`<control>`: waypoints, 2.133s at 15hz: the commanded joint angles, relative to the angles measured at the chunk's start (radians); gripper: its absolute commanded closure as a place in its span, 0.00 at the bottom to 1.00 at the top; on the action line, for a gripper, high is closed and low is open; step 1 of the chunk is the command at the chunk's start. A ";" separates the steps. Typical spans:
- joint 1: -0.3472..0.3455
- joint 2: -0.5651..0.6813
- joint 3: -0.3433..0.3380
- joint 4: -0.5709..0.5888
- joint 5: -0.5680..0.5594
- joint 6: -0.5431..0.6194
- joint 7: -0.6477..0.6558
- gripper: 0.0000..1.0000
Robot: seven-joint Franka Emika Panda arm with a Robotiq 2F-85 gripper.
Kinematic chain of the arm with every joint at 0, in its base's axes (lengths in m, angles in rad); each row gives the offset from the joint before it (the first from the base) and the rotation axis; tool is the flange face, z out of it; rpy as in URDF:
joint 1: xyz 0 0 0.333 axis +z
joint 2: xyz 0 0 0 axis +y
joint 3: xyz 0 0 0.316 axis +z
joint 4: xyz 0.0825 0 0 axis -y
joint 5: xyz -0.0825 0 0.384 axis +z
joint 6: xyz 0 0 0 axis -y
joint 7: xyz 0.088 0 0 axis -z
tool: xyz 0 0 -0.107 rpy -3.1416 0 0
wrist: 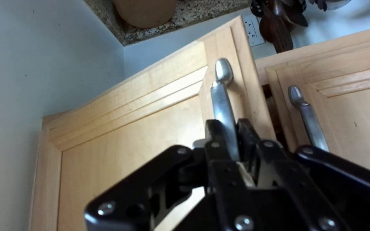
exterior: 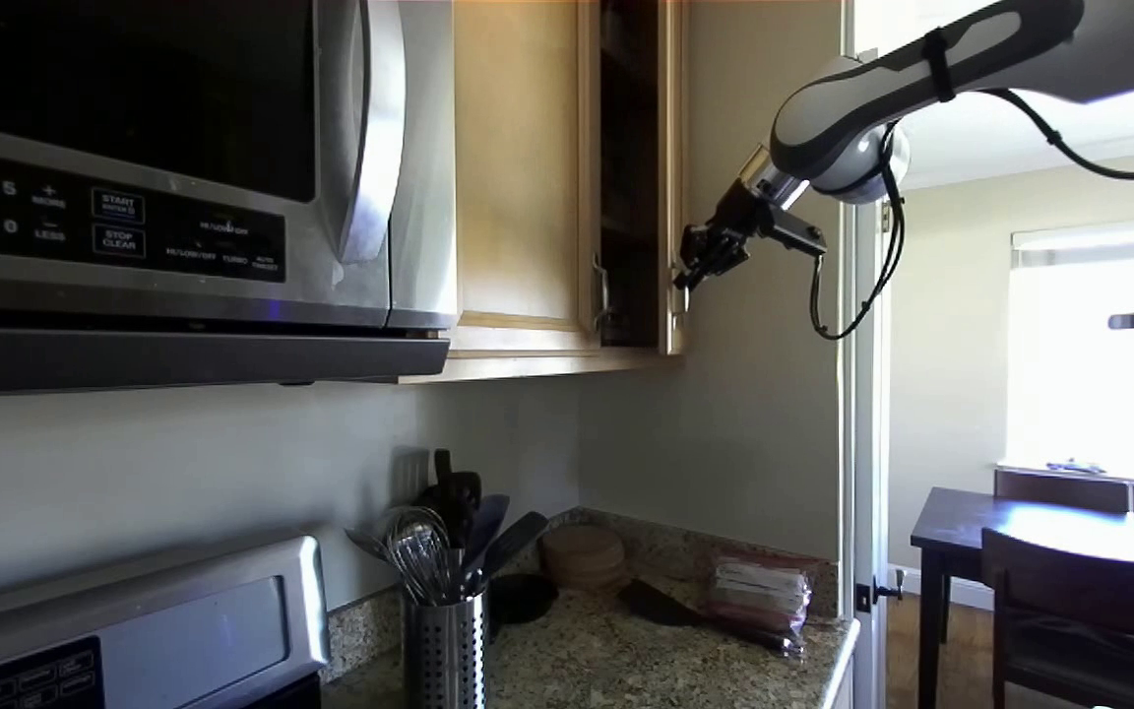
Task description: Open the cabinet door
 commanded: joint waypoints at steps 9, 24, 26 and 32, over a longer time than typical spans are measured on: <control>-0.111 -0.045 -0.108 -0.014 -0.037 -0.117 0.032 0.92; -0.252 -0.061 -0.105 -0.074 -0.191 -0.157 0.053 0.00; -0.279 -0.065 -0.078 -0.077 -0.276 -0.162 0.074 0.00; -0.323 -0.089 -0.036 -0.089 -0.442 -0.234 0.138 0.00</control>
